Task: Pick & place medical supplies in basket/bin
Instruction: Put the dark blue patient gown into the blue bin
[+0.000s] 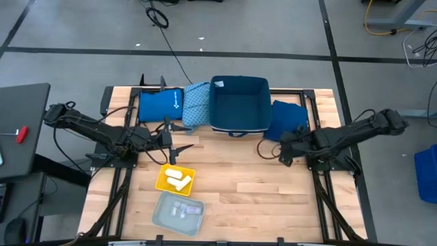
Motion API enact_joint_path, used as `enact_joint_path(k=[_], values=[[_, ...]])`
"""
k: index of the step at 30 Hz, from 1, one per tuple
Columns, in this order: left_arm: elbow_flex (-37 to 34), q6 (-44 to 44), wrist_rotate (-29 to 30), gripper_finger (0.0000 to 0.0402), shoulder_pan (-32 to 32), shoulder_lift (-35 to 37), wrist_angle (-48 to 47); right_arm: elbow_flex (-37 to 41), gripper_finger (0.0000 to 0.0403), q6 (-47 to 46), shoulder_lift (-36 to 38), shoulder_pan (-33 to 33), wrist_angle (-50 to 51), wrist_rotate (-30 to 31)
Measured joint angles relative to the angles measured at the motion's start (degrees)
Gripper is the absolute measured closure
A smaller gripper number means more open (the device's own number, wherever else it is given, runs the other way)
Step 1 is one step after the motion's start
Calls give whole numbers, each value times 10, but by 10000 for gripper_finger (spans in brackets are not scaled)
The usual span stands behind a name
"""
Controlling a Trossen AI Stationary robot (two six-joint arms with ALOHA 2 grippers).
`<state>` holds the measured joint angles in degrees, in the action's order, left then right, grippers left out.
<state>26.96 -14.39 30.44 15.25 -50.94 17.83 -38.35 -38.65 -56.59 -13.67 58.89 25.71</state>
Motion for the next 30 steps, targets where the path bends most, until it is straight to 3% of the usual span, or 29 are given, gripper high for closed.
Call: enact_joint_path(k=[10,16,30], values=[[0,3,0,119,1,0,-1,0,117,-7,-69,114,8,-4],[0,11,0,119,1,0,-3,0,116,22,-103,175,9,-59],[0,23,-11,119,2,0,-19,-147,116,106,-117,194,117,-71]])
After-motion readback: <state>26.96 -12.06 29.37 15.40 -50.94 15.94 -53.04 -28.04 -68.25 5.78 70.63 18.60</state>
